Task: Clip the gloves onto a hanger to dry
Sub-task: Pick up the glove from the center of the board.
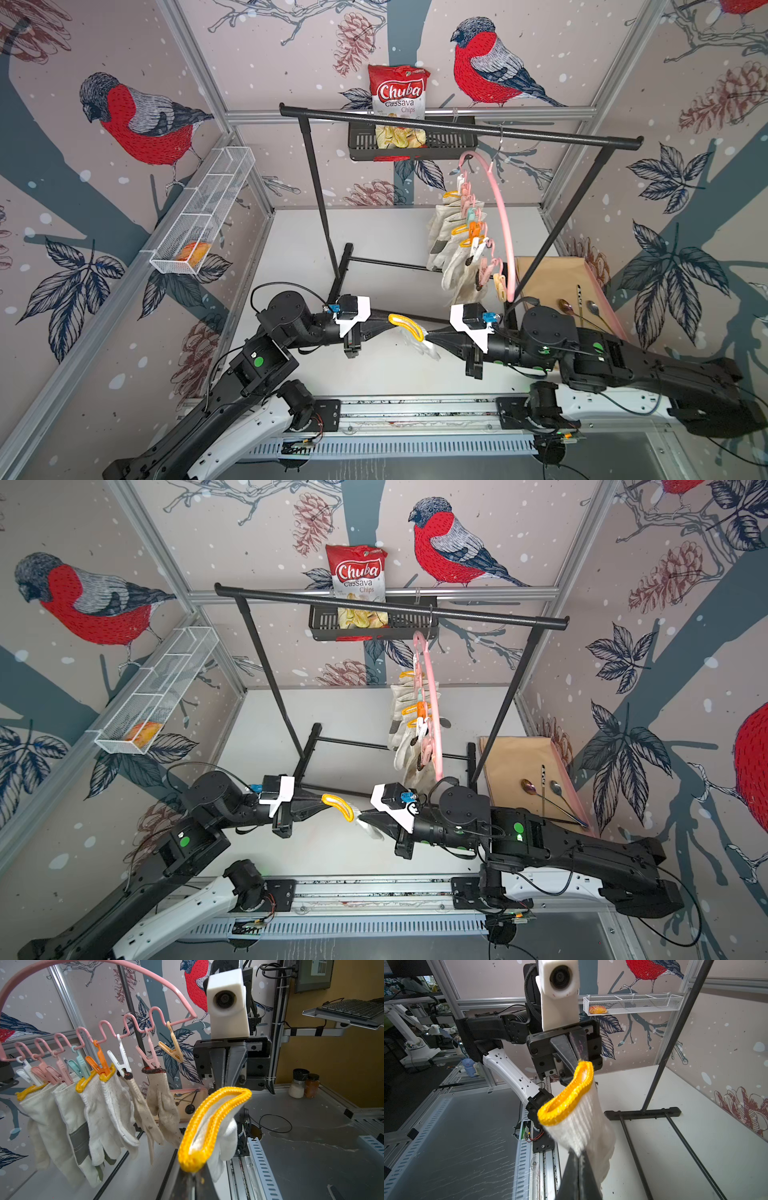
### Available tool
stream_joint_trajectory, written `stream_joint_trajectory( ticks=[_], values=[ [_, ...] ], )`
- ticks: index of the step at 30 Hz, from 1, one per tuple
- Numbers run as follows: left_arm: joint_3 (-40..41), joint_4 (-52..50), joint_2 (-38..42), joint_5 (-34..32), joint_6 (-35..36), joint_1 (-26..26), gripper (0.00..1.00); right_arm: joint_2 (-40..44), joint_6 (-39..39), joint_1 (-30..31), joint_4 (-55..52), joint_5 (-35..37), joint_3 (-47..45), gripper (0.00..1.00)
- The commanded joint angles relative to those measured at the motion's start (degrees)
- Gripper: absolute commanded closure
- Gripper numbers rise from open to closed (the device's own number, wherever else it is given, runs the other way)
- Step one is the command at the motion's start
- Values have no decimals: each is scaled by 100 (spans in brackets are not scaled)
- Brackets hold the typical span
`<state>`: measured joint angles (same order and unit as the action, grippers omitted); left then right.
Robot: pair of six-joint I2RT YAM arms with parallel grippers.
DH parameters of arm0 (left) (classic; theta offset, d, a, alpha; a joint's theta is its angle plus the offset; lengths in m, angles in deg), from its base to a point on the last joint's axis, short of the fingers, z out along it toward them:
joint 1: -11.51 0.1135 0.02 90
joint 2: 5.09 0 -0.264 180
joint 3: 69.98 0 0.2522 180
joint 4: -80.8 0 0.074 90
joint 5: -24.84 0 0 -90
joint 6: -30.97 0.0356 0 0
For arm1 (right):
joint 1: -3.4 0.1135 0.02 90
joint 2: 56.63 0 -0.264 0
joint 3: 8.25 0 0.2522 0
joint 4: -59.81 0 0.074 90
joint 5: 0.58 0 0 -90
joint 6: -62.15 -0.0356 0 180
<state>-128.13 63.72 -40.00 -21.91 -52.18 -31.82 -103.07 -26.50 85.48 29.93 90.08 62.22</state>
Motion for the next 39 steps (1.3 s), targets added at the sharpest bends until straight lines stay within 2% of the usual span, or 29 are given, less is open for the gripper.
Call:
stream_joint_trajectory(
  ticks=[1,2,3,4,5,6,7,11,15,22,25,30,34,39],
  values=[
    [-19,327,37,66,-50,-8,100,2,-54,9,230,171,-28,100],
    [-10,339,50,61,-65,-9,100,16,-87,9,247,244,-47,99],
    [4,340,55,61,-70,-9,100,29,-116,10,270,309,-62,92],
    [15,340,61,48,-79,-7,100,53,-137,9,290,375,-87,81],
    [17,329,68,8,-94,-9,100,87,-209,9,315,482,-111,66],
    [36,331,86,-61,-114,-9,100,118,-311,10,327,617,-140,59],
    [64,342,111,-137,-137,-9,100,155,-422,5,326,710,-187,57],
    [212,546,266,-822,-368,-4,100,329,-980,10,-47,914,-407,57],
    [322,845,389,-1546,-571,-9,100,619,-1959,10,-548,1104,-665,57],
    [175,1130,101,-1919,-770,-9,100,1404,-3819,9,-1032,1328,-883,64],
    [47,1243,-58,-1973,-826,-4,100,1582,-4575,14,-1730,1745,-624,68],
    [13,1511,-155,-2283,-871,-8,100,1548,-5855,9,-3617,2792,-77,77],
    [9,1570,-178,-2402,-845,-4,100,1235,-6131,8,-4310,2924,56,76],
    [15,1470,-143,-2493,-801,-8,100,853,-5592,14,-3901,2286,-277,73]
  ],
)
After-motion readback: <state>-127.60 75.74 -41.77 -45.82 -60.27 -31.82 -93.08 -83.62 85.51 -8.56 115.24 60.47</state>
